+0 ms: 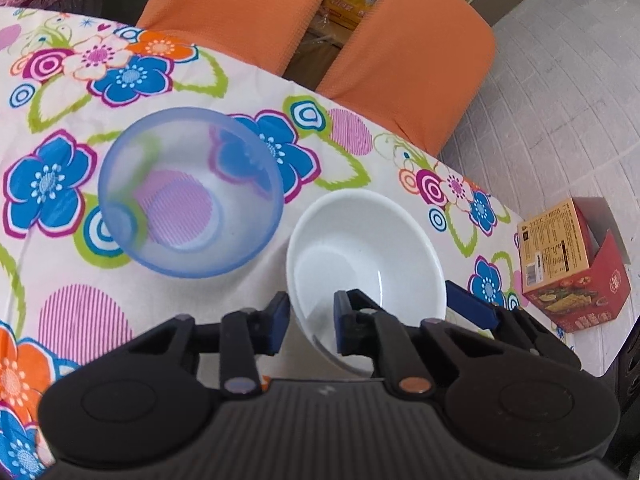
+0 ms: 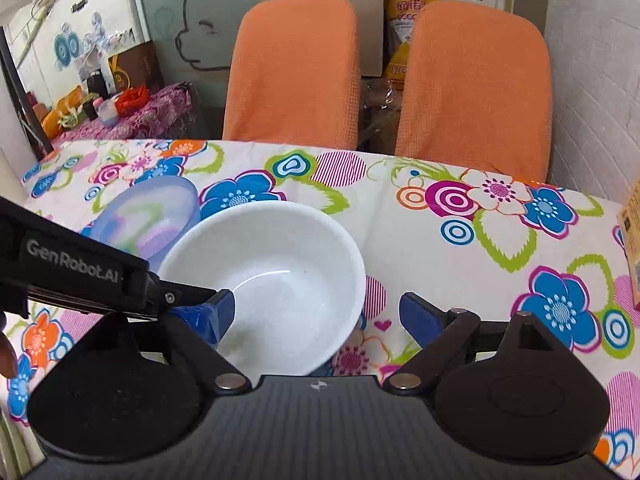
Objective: Organize plates and bowls
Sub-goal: 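Close the left gripper on the white bowl rim and lift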
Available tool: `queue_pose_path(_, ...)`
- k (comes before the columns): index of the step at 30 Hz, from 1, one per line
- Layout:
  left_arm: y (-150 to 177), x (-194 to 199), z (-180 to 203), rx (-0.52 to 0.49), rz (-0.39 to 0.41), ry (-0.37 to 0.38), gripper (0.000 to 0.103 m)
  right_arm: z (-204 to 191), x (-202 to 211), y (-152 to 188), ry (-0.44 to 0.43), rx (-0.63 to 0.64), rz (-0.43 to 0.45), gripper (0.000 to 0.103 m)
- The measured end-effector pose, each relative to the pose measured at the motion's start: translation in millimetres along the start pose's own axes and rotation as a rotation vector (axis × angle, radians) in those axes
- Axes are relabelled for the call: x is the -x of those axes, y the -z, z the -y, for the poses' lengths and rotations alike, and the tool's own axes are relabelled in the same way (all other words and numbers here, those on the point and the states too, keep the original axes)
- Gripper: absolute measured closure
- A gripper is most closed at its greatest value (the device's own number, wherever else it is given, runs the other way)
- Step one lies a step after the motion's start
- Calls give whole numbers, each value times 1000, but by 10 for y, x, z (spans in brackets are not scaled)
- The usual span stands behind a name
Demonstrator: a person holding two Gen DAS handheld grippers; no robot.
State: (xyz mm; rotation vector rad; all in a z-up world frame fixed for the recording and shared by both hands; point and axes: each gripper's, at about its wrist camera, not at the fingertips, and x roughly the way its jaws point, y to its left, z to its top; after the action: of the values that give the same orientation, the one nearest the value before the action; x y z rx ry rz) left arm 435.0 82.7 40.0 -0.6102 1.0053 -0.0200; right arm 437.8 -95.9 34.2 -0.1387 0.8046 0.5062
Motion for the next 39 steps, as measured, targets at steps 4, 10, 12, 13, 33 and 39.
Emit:
queue_pose_path(4, -29, -91, -40, 32, -5, -12, 95, 25, -114, 40, -33, 23, -9, 27)
queue_pose_path(10, -114, -141, -108, 33, -19, 17, 95, 40, -39, 90, -148, 73, 4, 26)
queue_pose_path(12, -131, -161, -136, 50, -65, 67, 94, -73, 12, 88, -185, 137, 13, 26)
queue_pose_path(13, -119, -158, -134, 45, -66, 64, 94, -129, 35, 88, -185, 175, 23, 26)
queue_pose_path(33, 117, -9, 3, -28, -127, 66, 94, -197, 250, 194, -135, -33, -109, 25)
queue_pose_path(39, 147, -14, -61, -55, -119, 65, 93, -84, 342, 346, -122, 65, -3, 25)
